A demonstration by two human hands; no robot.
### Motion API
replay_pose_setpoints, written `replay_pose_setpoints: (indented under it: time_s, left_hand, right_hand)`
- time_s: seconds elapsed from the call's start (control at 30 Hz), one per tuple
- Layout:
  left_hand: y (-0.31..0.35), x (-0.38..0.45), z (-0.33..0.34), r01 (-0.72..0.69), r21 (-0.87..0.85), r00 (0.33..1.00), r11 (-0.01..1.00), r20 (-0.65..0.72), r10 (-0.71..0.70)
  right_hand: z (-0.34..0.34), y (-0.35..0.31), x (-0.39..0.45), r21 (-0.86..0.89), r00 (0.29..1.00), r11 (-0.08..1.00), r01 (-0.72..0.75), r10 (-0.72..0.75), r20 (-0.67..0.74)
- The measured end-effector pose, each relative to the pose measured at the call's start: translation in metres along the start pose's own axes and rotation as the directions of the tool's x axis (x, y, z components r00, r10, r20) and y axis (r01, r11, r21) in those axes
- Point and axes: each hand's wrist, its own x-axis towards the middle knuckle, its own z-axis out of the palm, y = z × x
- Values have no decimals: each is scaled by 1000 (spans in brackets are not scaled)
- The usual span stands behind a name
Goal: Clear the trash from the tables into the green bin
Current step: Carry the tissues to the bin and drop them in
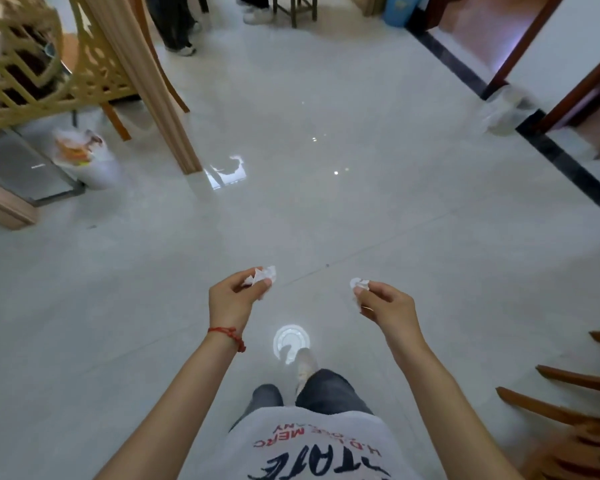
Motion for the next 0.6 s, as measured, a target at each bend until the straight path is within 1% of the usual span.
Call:
replay_pose_setpoints:
  time_s: [0.17, 0.33, 0.47, 0.6]
  left_hand:
    - [35, 52, 43, -17, 40, 996, 999, 84, 13]
    - [54, 87, 92, -16, 104, 968, 994, 252, -11]
    - [67, 112, 135, -35, 175, 912, 984, 408, -40]
    - [80, 129, 175, -85, 230, 821, 970, 567, -62]
  right_hand:
    - [-2, -33, 44, 33, 998, 999, -7, 9, -66]
    - [-12, -47, 69, 142, 979, 990, -11, 39, -198]
    - [-25, -49, 81, 231, 936, 973, 3, 79, -344]
    - [-36, -48, 86, 343, 847, 938, 44, 147, -511]
